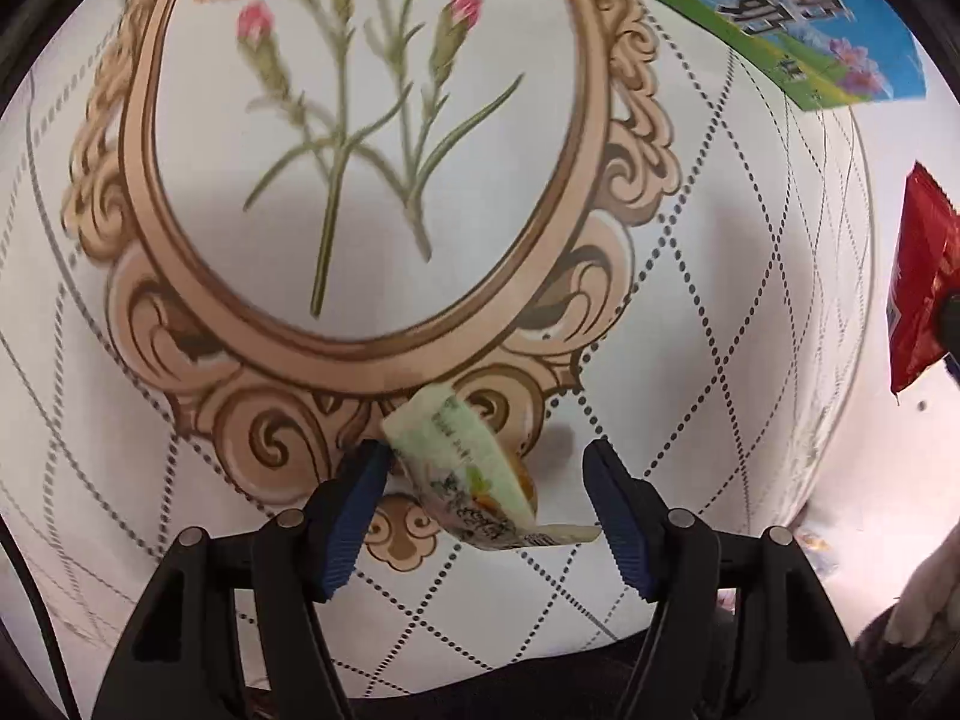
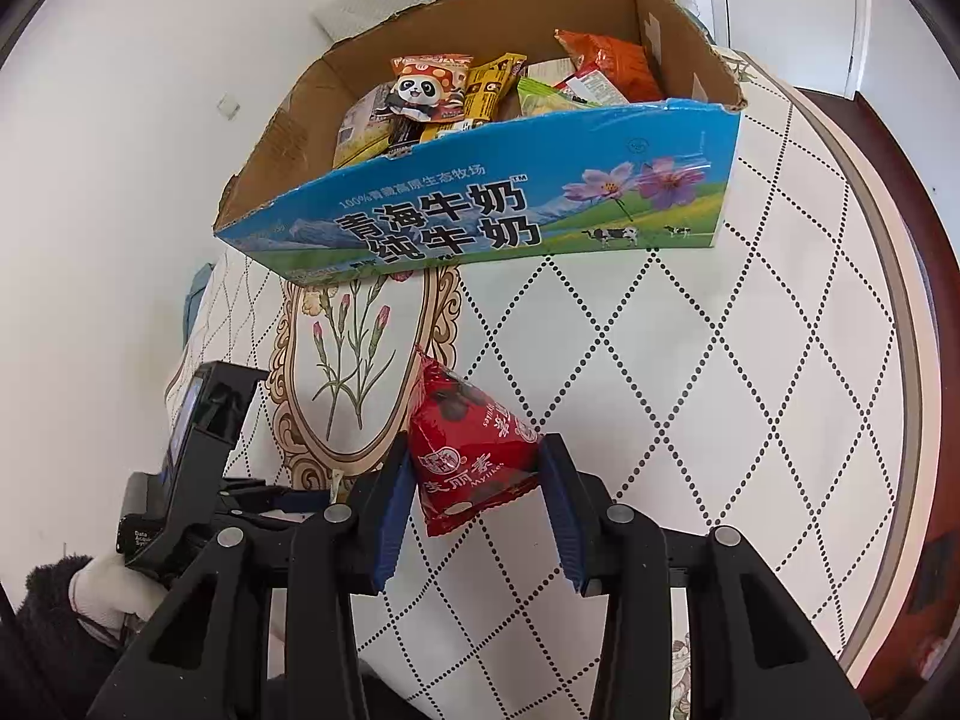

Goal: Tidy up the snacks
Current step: 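Carry both items over the box, lower them in and open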

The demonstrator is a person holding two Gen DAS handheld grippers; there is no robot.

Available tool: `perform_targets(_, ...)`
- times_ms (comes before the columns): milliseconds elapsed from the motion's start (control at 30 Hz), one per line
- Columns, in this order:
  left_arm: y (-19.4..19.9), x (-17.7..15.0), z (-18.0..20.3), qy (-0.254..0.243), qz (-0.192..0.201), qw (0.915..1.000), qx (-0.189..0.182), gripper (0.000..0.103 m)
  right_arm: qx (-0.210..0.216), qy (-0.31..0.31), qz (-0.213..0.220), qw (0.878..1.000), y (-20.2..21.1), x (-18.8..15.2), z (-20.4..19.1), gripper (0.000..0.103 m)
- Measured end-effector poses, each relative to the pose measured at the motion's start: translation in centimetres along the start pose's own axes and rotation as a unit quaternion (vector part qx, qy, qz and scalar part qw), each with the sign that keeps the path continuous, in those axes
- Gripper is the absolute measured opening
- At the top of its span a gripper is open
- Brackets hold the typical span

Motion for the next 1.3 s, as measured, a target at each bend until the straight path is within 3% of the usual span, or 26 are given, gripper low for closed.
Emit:
perform_targets(100, 0.0, -0.4, -0.5, 0.013, -0.003, 0.9996, -0.025, 0.066, 0.005, 0.0, -0.001, 1.0, -0.1, 0.0, -0.1, 0.044)
perform_targets(233, 0.3, -1.1, -0.8, 0.012, 0.014, 0.9997, -0.017, 0.065, 0.007, 0.004, -0.002, 1.0, -0.3, 0.0, -0.3, 0.044)
perform_targets(300, 0.3, -1.3, -0.6, 0.009, 0.036, 0.9993, -0.001, 0.05, 0.007, 0.005, -0.003, 1.0, -0.5, -0.1, -0.4, 0.044)
perform_targets(433, 0.0, -2.3, -0.1, -0.003, 0.051, 0.9985, 0.018, 0.032, 0.006, 0.008, -0.006, 1.0, -0.7, -0.4, -0.3, 0.044)
perform_targets(633, 0.2, -3.1, 0.1, 0.001, 0.049, 0.9985, 0.022, 0.032, 0.008, 0.008, -0.005, 1.0, -0.6, -0.6, -0.5, 0.044)
perform_targets(800, 3.1, -2.1, 1.9, 0.007, 0.061, 0.998, -0.014, 0.032, 0.015, 0.009, 0.011, 1.0, 0.8, 0.3, -0.8, 0.044)
perform_targets(1000, 10.4, -0.4, 7.0, -0.021, 0.112, 0.9916, -0.061, 0.032, 0.025, 0.013, 0.062, 0.998, 4.8, 4.8, -0.7, 0.044)
perform_targets(1167, 16.1, 3.0, 11.8, -0.063, 0.152, 0.9834, -0.076, 0.032, -0.025, 0.029, 0.099, 0.994, 6.9, 11.0, 1.2, 0.044)
perform_targets(1300, 18.7, 6.9, 13.4, -0.067, 0.173, 0.9804, -0.067, 0.032, -0.076, 0.044, 0.097, 0.991, 5.8, 15.5, 3.2, 0.044)
Point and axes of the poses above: each gripper's, at about its wrist camera, not at the fingertips, and y roughly against the way its jaws point, z to its right, x to its top, the point moved 8 cm from there along -y, roughly the way its jaws point, and after that the axes turned 8 degrees about y, right-handed, at the moved point
